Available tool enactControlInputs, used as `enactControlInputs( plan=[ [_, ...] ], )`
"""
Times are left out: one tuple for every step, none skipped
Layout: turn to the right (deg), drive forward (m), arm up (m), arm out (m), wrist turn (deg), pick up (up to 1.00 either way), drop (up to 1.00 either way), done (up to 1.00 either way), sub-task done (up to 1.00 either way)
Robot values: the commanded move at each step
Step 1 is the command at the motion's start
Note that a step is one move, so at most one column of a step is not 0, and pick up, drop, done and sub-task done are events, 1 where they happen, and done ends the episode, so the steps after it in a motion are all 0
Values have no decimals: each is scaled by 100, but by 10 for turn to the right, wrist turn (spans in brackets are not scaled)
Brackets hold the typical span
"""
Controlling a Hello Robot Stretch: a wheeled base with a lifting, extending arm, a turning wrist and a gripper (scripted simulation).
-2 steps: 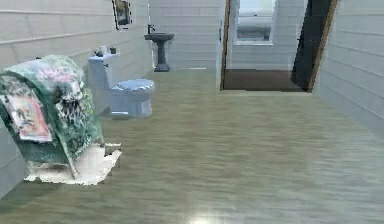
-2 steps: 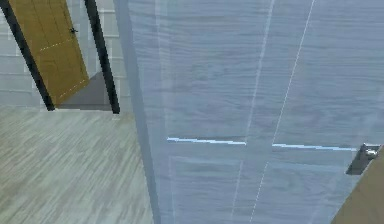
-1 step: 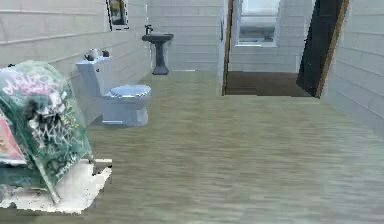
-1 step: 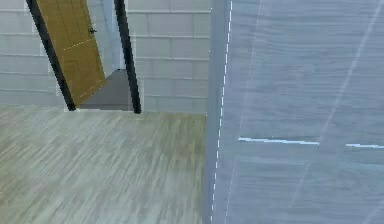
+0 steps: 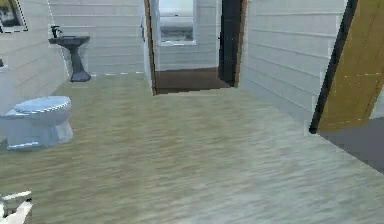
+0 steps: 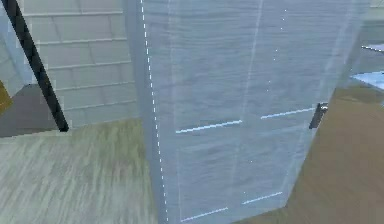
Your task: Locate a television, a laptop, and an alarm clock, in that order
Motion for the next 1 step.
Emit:
enactControlInputs(
  plan=[
    [0,100,0,0,0,0,0,0,0]
  ],
)
